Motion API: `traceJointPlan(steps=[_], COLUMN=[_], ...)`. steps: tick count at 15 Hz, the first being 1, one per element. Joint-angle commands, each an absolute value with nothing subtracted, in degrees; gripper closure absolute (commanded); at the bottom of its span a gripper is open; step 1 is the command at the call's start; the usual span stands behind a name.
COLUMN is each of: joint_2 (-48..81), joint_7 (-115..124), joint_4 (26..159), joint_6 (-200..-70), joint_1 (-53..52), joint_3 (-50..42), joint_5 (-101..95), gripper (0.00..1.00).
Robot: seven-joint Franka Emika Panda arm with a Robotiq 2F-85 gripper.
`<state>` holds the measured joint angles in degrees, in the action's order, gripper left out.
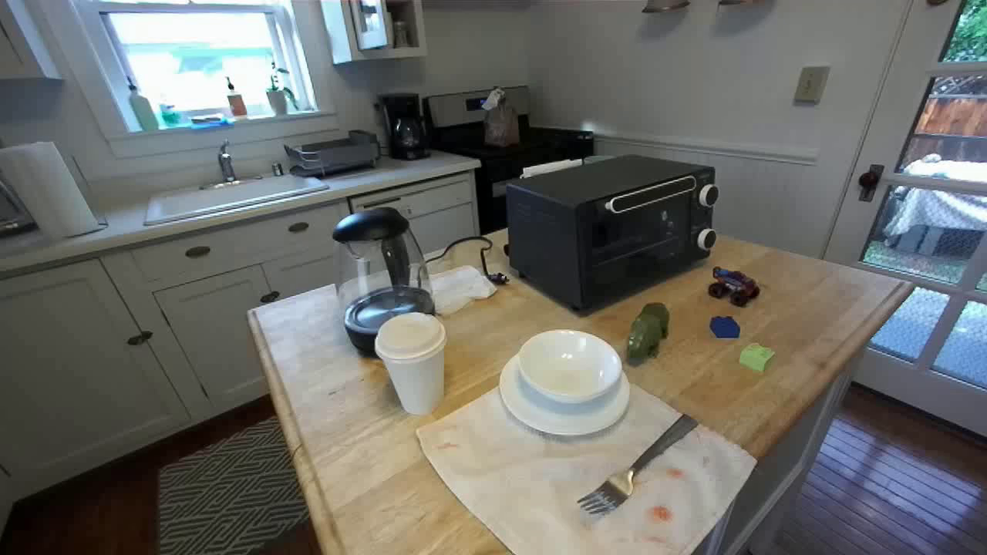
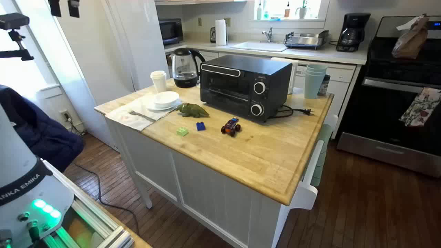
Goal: Pick up the lime green lego block and put it on the blue lego block
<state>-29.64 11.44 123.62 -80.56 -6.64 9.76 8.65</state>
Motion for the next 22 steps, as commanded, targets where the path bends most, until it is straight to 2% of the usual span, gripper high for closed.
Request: traceJointPlan(steps=[1, 22], joint_2=[-29.6, -27.8], joint_7=[11.4, 15.0], joint_4=[123.4, 124.8], joint_6=[-80.4, -82.7], joint_1=[-6.4, -4.2], joint_3=[10.0, 10.3], joint_5=[8.7, 5.8], gripper=[0.00, 0.00])
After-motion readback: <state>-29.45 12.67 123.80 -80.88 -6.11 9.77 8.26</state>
